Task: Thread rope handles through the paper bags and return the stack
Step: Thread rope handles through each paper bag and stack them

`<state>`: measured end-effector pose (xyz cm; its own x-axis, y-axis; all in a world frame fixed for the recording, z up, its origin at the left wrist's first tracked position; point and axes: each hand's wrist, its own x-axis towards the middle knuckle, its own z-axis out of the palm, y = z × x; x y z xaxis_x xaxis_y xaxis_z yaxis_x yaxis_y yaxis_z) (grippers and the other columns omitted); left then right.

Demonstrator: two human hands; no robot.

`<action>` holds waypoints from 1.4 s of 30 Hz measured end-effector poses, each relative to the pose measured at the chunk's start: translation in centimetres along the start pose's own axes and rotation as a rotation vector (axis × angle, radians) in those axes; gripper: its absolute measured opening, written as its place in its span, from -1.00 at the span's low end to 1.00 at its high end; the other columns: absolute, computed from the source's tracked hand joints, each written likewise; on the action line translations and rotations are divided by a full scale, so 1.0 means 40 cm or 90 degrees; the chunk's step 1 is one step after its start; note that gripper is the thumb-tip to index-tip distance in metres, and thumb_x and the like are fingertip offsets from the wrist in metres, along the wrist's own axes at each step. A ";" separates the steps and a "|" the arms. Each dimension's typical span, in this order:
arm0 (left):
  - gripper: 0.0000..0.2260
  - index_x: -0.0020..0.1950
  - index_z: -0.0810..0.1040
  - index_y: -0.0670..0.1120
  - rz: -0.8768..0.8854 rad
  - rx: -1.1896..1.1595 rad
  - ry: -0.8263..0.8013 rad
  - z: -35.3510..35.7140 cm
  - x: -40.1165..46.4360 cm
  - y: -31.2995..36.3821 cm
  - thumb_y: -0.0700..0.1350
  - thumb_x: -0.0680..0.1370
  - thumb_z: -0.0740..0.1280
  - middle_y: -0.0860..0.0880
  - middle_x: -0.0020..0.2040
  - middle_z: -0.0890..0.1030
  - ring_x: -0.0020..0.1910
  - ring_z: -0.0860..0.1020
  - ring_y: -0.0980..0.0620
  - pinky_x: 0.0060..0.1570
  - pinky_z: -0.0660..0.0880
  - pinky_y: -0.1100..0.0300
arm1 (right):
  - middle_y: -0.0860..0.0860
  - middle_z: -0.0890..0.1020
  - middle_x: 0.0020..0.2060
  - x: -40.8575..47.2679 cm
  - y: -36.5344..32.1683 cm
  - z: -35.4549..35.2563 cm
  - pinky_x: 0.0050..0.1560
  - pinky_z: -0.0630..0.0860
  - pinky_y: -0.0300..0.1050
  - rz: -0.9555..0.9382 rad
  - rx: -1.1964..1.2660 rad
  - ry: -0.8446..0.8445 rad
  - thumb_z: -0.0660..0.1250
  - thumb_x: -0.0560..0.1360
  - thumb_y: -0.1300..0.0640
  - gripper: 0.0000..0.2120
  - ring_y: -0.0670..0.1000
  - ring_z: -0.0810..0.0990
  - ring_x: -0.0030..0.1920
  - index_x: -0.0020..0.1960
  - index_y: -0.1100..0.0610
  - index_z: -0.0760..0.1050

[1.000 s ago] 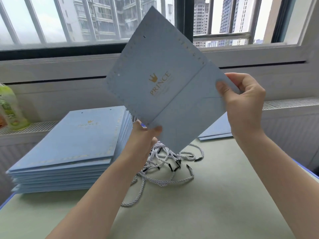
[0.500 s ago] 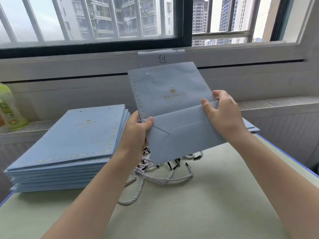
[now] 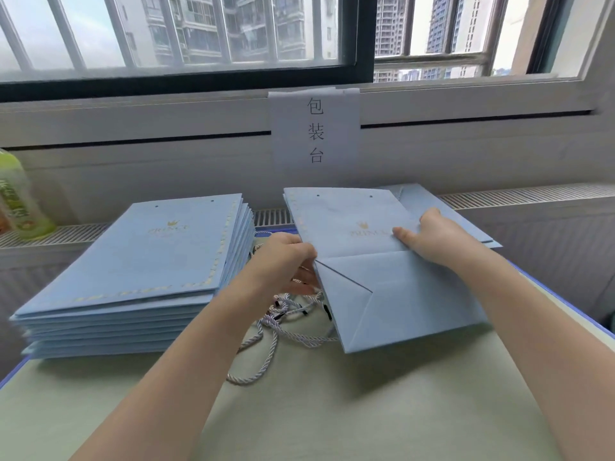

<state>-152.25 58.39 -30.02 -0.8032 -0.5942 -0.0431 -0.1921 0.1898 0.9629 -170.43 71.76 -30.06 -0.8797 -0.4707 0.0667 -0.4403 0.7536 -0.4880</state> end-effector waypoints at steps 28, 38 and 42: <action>-0.91 -0.06 0.54 -0.13 0.455 0.349 0.353 0.021 0.004 -0.045 -0.30 0.53 0.30 -0.04 -0.15 0.55 -0.22 0.52 0.00 -0.22 0.45 0.12 | -0.05 0.55 -0.10 -0.124 -0.125 0.112 -0.20 0.45 -0.30 -0.468 0.233 -0.176 0.33 0.52 0.11 -0.71 -0.02 0.54 -0.15 0.23 0.03 0.44; -0.96 -0.05 0.56 -0.15 0.408 0.246 0.258 0.022 0.014 -0.047 -0.21 0.56 0.32 0.13 -0.33 0.52 -0.42 0.45 0.26 -0.35 0.34 0.43 | -0.06 0.52 -0.35 -0.101 -0.124 0.041 -0.35 0.42 -0.31 -0.309 0.636 0.024 0.19 0.60 0.11 -0.78 -0.16 0.48 -0.36 -0.18 0.11 0.48; -0.83 -0.12 0.57 -0.14 0.326 0.250 0.225 0.017 0.028 -0.076 -0.12 0.60 0.25 0.09 -0.39 0.55 -0.44 0.47 0.13 -0.27 0.47 0.10 | -0.05 0.51 -0.35 -0.070 -0.100 0.025 -0.34 0.39 -0.27 -0.194 0.591 0.099 0.11 0.63 0.08 -0.69 -0.11 0.47 -0.39 -0.25 0.11 0.44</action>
<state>-152.94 57.66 -33.19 -0.6288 -0.5599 0.5395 -0.0820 0.7378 0.6701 -166.02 69.63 -29.15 -0.7956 -0.4692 0.3832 -0.3940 -0.0797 -0.9156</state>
